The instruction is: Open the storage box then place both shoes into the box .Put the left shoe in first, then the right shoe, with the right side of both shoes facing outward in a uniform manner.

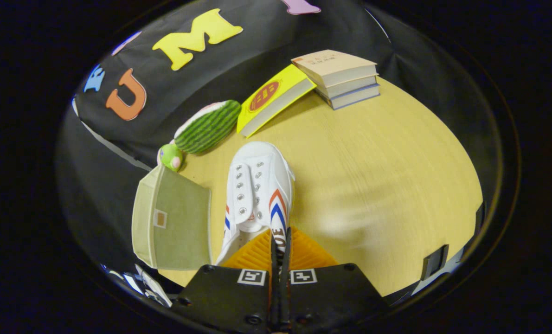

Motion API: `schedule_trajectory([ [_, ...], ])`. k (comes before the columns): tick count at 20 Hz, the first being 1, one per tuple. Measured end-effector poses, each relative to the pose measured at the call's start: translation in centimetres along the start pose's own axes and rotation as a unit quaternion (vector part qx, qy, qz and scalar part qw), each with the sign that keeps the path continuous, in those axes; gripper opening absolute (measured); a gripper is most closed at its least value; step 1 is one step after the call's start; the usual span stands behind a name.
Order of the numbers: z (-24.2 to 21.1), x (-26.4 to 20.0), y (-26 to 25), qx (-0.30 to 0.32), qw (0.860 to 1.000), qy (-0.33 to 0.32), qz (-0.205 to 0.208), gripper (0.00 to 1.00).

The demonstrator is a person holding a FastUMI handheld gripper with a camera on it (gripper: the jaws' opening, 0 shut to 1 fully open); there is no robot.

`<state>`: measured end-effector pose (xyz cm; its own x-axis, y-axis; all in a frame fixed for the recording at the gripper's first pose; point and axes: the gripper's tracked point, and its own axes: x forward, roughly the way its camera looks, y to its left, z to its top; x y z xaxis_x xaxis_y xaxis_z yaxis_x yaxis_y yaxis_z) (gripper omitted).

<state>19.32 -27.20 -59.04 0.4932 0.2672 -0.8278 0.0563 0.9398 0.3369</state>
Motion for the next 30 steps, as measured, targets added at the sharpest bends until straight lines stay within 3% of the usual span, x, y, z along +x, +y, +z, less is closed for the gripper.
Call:
schedule_trajectory([
  [10, 1.4, -6.0, 14.3, -0.016, 0.999, -0.022, 0.033, 0.06],
  [13, -0.3, -5.3, 18.0, -0.031, 0.999, -0.004, 0.041, 0.06],
  [20, -3.8, -1.9, 24.2, 0.007, 0.998, 0.022, 0.053, 0.06],
  [25, -4.5, 0.7, 27.8, 0.054, 0.996, -0.017, 0.072, 0.06],
  [29, -5.0, 2.0, 29.0, 0.029, 0.997, -0.045, 0.061, 0.06],
  [30, -4.8, 2.0, 29.5, 0.015, 0.996, -0.055, 0.069, 0.10],
])
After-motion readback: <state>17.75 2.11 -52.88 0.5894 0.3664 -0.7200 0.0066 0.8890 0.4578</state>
